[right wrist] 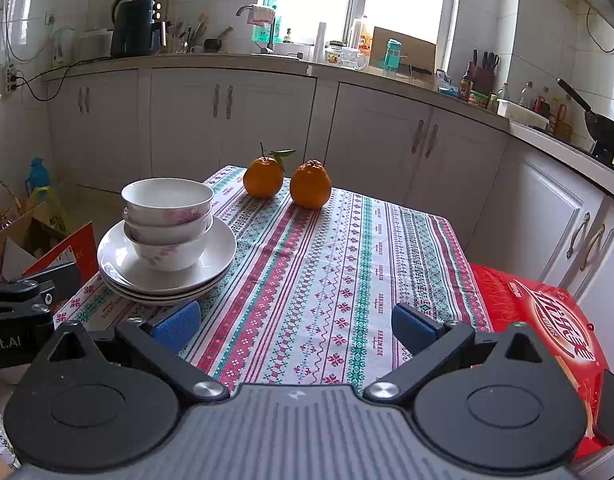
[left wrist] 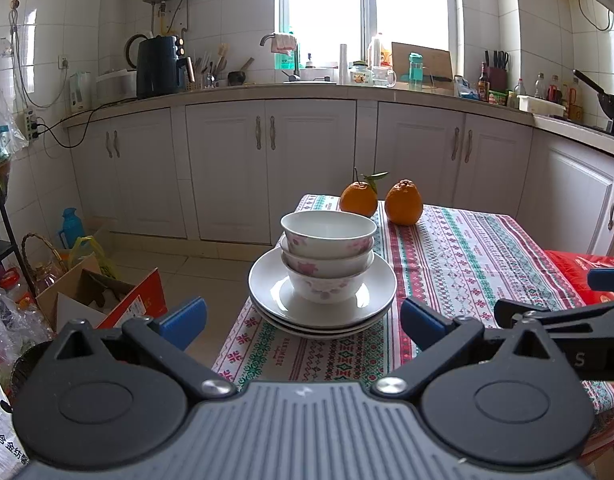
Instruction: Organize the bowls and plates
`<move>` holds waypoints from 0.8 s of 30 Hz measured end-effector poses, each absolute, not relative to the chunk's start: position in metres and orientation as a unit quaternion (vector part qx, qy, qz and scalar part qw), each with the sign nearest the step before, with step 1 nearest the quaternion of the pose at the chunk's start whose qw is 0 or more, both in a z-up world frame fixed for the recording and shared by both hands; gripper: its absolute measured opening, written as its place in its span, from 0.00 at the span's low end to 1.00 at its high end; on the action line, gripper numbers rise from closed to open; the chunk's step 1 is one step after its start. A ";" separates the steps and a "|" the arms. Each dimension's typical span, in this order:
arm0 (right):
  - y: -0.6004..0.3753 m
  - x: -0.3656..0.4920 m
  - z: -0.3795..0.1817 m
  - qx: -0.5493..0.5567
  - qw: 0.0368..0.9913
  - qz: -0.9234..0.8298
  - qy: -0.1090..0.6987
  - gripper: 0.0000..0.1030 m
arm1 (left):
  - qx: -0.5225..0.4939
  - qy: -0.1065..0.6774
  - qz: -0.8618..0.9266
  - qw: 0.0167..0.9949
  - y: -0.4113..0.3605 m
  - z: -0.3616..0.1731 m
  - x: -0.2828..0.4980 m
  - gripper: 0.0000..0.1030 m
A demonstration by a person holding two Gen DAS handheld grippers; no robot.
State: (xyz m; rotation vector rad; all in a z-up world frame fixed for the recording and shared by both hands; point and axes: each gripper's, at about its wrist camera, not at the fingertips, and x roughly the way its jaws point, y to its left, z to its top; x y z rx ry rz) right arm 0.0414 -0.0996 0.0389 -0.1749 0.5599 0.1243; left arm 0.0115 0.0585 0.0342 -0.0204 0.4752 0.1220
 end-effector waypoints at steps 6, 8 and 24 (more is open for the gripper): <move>-0.099 0.041 0.039 -0.085 0.956 0.061 0.275 1.00 | -0.010 0.235 0.060 0.970 0.058 0.034 0.011 0.99; -0.100 0.041 0.039 -0.084 0.956 0.060 0.274 1.00 | -0.011 0.234 0.061 0.970 0.057 0.035 0.011 0.99; -0.100 0.040 0.040 -0.083 0.957 0.059 0.273 1.00 | -0.011 0.234 0.063 0.970 0.057 0.036 0.011 0.99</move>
